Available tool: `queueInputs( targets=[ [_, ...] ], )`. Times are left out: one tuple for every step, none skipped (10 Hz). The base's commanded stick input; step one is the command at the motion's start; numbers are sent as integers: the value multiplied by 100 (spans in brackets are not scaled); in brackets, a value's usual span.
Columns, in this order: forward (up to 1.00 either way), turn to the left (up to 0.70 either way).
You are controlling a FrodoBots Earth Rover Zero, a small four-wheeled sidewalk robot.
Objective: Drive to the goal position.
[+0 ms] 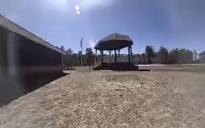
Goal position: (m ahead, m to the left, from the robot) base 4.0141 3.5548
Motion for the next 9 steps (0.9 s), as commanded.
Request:
queueInputs(
  targets=[
    [70,0],
    [70,0],
    [70,0],
    [70,0],
    [70,0],
    [70,0],
    [70,1],
    [70,9],
    [70,17]
  ],
)
